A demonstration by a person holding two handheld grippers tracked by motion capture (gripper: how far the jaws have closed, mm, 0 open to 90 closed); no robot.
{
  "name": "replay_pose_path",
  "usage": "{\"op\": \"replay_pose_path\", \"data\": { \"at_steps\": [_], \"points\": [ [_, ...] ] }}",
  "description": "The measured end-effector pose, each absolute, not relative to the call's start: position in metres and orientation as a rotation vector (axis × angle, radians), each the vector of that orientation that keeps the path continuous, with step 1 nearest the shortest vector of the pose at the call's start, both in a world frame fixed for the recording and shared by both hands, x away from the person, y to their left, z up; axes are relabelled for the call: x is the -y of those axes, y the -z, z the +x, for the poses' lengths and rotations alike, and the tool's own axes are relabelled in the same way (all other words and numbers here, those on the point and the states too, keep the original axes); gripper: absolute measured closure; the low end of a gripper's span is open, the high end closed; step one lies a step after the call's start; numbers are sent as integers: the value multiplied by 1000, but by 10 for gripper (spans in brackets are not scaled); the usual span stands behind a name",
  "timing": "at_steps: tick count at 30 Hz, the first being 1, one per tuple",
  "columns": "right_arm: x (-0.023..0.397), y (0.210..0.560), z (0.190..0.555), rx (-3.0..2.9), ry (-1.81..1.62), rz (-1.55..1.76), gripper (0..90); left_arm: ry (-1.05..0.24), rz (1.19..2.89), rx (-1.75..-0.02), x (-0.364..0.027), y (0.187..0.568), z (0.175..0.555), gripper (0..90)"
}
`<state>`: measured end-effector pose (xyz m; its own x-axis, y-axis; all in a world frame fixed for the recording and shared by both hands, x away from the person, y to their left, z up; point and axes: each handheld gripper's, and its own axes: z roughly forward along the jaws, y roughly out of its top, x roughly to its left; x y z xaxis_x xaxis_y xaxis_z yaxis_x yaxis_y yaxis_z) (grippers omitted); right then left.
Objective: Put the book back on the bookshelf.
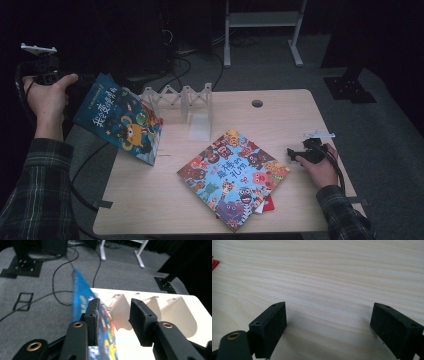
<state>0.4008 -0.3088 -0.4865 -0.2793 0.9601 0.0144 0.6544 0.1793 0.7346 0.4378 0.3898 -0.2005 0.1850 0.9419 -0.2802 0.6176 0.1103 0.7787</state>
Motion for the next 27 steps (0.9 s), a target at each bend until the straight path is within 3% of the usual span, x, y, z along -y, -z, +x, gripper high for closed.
{"op": "replay_pose_path", "data": {
  "at_steps": [18,27],
  "points": [
    [309,487,401,-2010,-890,1513,115,-337,1832,-1296,-293,261,407,442],
    [308,487,401,-2009,-891,1515,115,-302,1944,-1215,-261,309,396,436]
  ]
}}
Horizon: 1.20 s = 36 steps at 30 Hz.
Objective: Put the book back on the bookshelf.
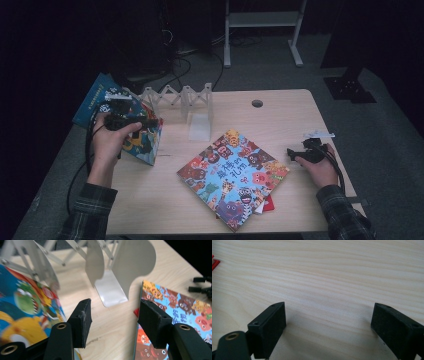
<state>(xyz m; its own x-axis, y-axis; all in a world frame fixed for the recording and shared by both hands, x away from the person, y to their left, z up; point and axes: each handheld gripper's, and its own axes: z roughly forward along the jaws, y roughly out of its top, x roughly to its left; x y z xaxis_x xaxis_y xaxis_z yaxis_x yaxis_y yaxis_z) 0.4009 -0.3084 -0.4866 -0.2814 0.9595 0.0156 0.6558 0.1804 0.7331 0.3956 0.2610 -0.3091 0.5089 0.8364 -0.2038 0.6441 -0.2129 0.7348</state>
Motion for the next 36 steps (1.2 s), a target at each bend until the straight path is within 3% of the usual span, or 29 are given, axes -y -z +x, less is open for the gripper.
{"op": "replay_pose_path", "data": {
  "at_steps": [18,21,27,36],
  "points": [
    [309,487,401,-2009,-890,1512,127,-225,2010,-1178,-248,374,377,461],
    [309,486,399,-2003,-901,1504,196,-222,2003,-1167,-247,383,375,463],
    [314,483,391,-2009,-931,1503,416,-184,2009,-1144,-246,399,372,497],
    [312,467,364,-2108,-1000,1480,459,-98,2016,-1128,-236,421,372,472]
  ]
}}
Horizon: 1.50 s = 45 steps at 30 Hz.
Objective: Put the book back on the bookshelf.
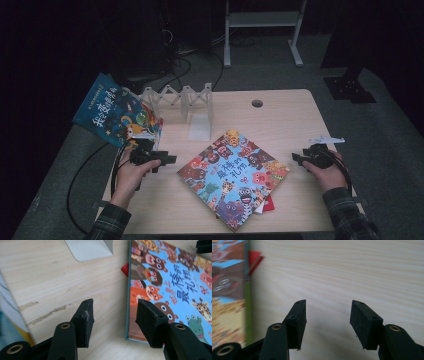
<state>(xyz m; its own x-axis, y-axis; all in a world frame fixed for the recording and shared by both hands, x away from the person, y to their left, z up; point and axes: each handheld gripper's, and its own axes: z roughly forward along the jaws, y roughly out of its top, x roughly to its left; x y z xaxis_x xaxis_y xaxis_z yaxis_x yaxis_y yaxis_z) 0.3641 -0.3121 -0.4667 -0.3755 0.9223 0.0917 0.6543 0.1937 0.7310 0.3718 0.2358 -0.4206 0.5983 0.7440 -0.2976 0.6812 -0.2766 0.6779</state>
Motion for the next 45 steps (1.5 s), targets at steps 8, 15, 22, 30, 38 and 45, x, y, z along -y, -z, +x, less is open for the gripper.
{"op": "replay_pose_path", "data": {
  "at_steps": [8,15,22,30,38,45],
  "points": [
    [304,457,331,-2166,-1035,1424,448,-56,2054,-1075,-221,431,374,457],
    [297,458,312,-2219,-1050,1406,445,26,2096,-1035,-206,442,376,460],
    [292,460,313,-2240,-1057,1385,434,122,2116,-1014,-196,451,374,448],
    [291,463,323,-2243,-1056,1381,435,242,2173,-978,-195,447,361,496],
    [290,466,341,-2232,-1072,1385,426,213,2120,-978,-192,450,368,426],
    [286,467,354,-2225,-1082,1394,413,214,2071,-1003,-186,454,385,394]
  ]
}}
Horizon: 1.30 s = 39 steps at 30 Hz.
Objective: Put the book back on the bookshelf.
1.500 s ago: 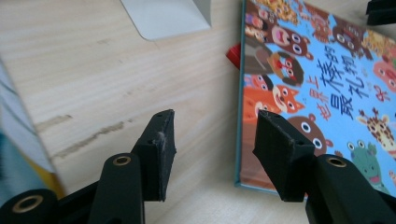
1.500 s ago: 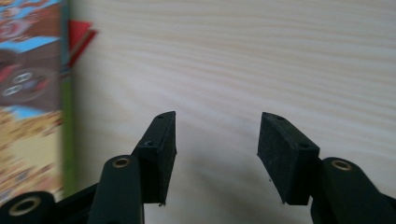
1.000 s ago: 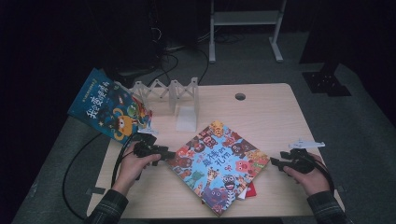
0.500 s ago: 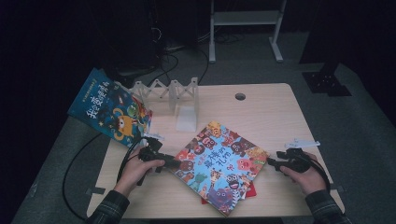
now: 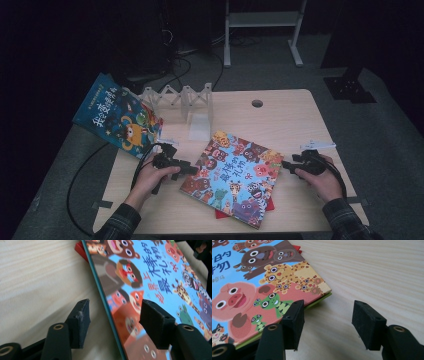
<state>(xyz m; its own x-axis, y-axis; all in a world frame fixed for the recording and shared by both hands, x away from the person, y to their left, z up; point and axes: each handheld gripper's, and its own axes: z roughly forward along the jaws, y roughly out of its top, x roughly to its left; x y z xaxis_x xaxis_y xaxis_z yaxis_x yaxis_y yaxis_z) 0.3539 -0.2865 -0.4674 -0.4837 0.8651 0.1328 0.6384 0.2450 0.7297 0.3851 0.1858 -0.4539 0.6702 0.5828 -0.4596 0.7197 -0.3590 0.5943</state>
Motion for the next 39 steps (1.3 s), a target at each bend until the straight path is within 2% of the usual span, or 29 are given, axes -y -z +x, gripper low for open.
{"op": "replay_pose_path", "data": {
  "at_steps": [2,4,7,21,28,39],
  "points": [
    [285,468,359,-2220,-1091,1399,407,239,2078,-995,-182,456,385,394],
    [284,470,362,-2209,-1107,1410,408,283,2094,-979,-179,455,382,453],
    [283,471,366,-2206,-1107,1416,410,264,2134,-967,-177,452,378,464],
    [272,473,383,-2201,-1072,1390,456,390,2199,-899,-172,447,351,508],
    [261,472,391,-2216,-1060,1362,498,326,2143,-947,-183,445,354,424],
    [244,470,396,-2237,-1002,1324,515,289,2074,-1025,-189,455,361,366]
  ]
}}
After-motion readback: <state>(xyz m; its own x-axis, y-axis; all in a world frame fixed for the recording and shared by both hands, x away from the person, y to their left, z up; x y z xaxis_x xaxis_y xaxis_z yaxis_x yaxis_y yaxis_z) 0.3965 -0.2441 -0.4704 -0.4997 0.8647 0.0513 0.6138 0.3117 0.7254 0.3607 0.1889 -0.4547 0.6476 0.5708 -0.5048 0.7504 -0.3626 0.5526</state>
